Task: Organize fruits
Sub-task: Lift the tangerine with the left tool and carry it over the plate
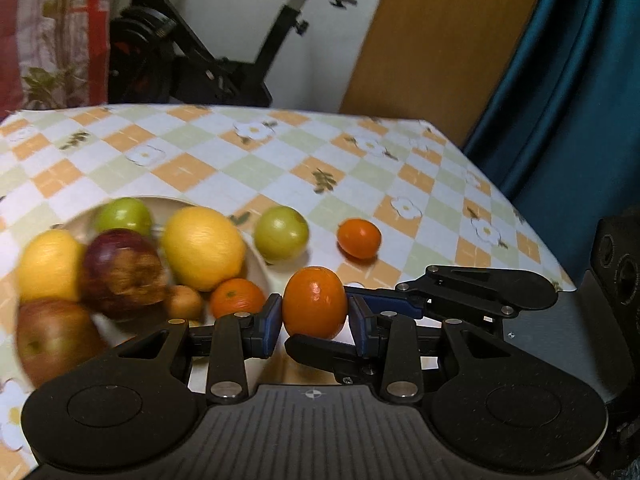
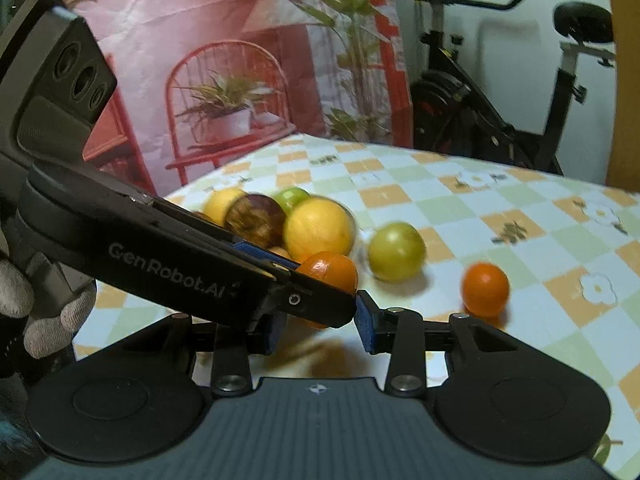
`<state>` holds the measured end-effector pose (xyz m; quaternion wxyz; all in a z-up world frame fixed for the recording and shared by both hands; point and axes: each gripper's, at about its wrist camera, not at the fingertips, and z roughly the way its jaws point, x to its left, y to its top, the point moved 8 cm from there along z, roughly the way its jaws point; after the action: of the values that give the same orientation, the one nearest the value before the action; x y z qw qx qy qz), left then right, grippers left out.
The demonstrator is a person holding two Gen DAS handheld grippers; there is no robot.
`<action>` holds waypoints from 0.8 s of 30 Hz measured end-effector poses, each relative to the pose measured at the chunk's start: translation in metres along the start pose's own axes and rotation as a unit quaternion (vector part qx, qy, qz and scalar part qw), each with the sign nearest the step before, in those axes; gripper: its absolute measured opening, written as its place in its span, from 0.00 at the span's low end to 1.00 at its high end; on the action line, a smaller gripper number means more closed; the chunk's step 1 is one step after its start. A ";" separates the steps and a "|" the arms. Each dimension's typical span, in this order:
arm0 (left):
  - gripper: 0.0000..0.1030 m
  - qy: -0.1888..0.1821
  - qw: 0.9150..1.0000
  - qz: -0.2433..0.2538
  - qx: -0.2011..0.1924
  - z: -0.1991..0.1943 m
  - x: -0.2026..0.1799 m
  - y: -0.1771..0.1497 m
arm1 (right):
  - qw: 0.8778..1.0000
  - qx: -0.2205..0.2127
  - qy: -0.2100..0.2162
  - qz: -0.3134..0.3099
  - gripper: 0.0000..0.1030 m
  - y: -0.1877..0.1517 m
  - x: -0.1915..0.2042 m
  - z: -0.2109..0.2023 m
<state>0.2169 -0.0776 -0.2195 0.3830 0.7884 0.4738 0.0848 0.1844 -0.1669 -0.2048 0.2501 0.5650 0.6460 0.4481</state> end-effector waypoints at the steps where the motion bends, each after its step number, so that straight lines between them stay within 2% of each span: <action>1: 0.37 0.004 1.000 -0.005 -0.003 -0.005 0.002 -0.001 | 1.000 -0.002 0.005 -0.004 0.38 0.003 0.004 0.000; 6: 0.37 0.033 0.999 -0.024 -0.010 -0.025 0.019 -0.013 | 0.999 0.001 0.037 -0.031 0.38 0.008 0.033 0.009; 12: 0.37 0.056 0.997 -0.060 -0.009 -0.031 0.043 -0.025 | 0.995 0.025 0.068 -0.062 0.38 0.005 0.060 0.030; 20: 0.37 0.073 0.994 -0.084 -0.001 -0.034 0.063 -0.036 | 0.992 0.051 0.088 -0.074 0.38 -0.001 0.074 0.052; 24: 0.37 0.080 0.992 -0.097 -0.009 -0.038 0.069 -0.038 | 0.991 0.056 0.094 -0.074 0.38 -0.003 0.077 0.058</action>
<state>0.2094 0.0076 -0.2349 0.3574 0.7257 0.5766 0.1146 0.2127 -0.0765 -0.2203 0.1888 0.4844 0.7306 0.4426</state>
